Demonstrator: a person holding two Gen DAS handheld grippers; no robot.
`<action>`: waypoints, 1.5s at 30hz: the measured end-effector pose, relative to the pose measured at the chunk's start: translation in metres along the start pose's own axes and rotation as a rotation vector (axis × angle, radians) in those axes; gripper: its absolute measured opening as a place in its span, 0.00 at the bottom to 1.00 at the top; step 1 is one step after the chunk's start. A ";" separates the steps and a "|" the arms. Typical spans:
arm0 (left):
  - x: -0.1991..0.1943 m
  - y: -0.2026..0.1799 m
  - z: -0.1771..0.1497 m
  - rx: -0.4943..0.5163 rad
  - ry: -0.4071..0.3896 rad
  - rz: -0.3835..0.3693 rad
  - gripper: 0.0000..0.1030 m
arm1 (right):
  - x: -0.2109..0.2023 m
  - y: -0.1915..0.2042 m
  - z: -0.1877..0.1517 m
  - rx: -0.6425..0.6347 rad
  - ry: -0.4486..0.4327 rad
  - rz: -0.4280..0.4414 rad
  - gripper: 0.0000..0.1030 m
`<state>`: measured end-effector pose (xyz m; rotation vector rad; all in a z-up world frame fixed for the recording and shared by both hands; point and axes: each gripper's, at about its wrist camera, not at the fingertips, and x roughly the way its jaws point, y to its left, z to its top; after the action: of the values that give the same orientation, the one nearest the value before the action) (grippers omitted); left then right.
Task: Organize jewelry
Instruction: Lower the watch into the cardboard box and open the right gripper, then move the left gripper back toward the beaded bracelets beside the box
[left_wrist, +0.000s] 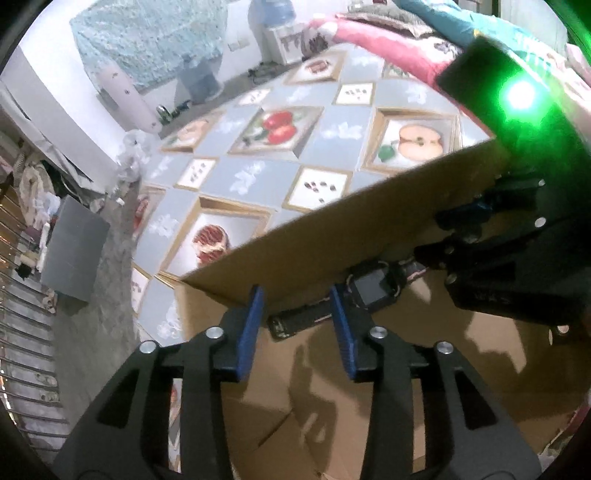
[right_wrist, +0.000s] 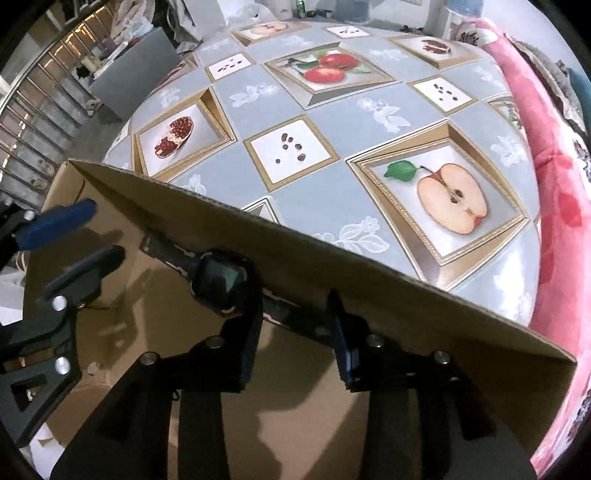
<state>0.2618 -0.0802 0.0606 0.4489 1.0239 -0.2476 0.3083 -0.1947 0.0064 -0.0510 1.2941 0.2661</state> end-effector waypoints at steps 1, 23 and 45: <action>-0.008 0.001 -0.002 -0.002 -0.023 0.008 0.40 | -0.003 0.000 -0.001 0.001 -0.007 -0.001 0.35; -0.136 0.001 -0.188 -0.252 -0.262 -0.001 0.81 | -0.157 0.081 -0.157 -0.106 -0.468 -0.221 0.75; -0.097 -0.017 -0.278 -0.445 -0.310 -0.240 0.92 | -0.084 0.063 -0.321 0.106 -0.472 -0.187 0.94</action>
<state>-0.0063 0.0345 0.0179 -0.1164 0.7954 -0.2837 -0.0292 -0.2072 0.0046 -0.0171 0.8256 0.0424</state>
